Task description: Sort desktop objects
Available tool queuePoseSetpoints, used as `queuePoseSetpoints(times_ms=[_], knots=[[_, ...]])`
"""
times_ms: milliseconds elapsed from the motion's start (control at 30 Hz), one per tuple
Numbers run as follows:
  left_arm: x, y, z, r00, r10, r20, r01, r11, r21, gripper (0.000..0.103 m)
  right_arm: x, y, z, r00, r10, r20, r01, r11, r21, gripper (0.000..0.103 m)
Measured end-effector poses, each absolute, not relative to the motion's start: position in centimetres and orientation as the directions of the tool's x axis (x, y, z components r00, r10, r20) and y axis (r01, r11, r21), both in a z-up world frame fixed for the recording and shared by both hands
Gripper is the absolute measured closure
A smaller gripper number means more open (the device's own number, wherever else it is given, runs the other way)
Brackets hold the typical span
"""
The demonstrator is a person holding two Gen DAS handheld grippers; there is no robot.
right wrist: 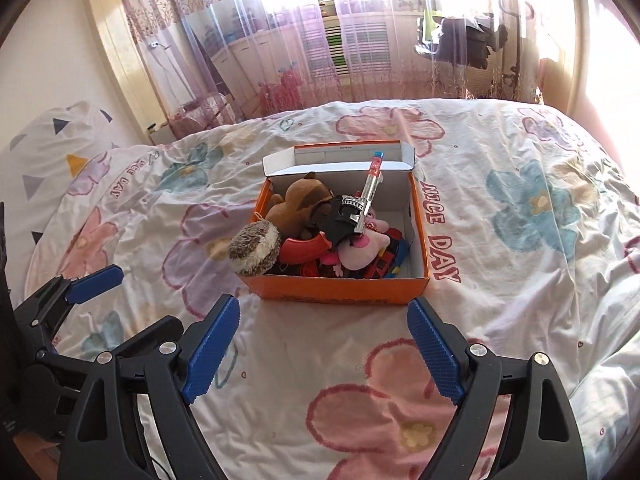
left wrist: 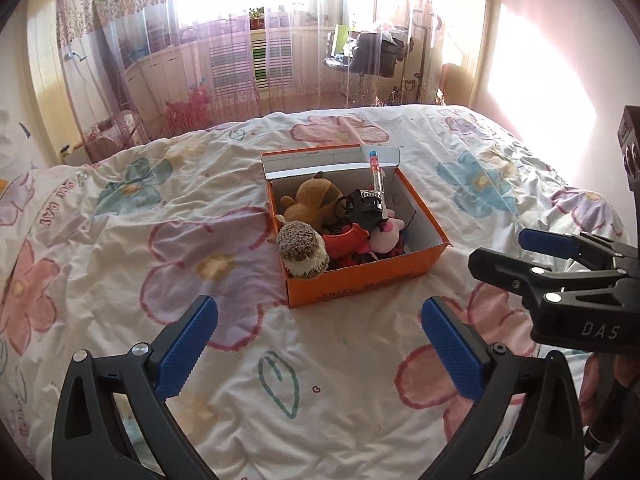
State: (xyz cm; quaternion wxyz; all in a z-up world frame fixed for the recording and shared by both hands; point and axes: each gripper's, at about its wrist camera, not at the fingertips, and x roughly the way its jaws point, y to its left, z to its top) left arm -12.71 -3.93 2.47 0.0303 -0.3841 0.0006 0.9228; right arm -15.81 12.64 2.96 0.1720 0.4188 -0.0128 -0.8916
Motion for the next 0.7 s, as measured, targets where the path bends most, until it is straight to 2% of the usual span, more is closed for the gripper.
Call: queuePoseSetpoints(times_ms=[367, 633, 700], knots=[[-11.1, -3.6, 5.2, -0.737, -0.006, -0.676, -0.018, -0.999, 0.028, 0.000, -10.8, 14.9, 3.6, -0.654, -0.233, -0.720, 0.234, -0.967, 0.100, 0.016], [-10.4, -2.9, 5.3, -0.764, -0.035, -0.644, 0.000, -0.999, 0.055, 0.000, -8.4, 15.0, 5.5, -0.706, -0.185, -0.683, 0.207, -0.977, 0.051, 0.015], [-10.1, -3.3, 5.4, -0.775, -0.056, -0.629, 0.030, -0.998, 0.051, 0.000, -8.2, 14.7, 5.7, -0.716, -0.180, -0.674, 0.212, -0.977, 0.035, 0.011]])
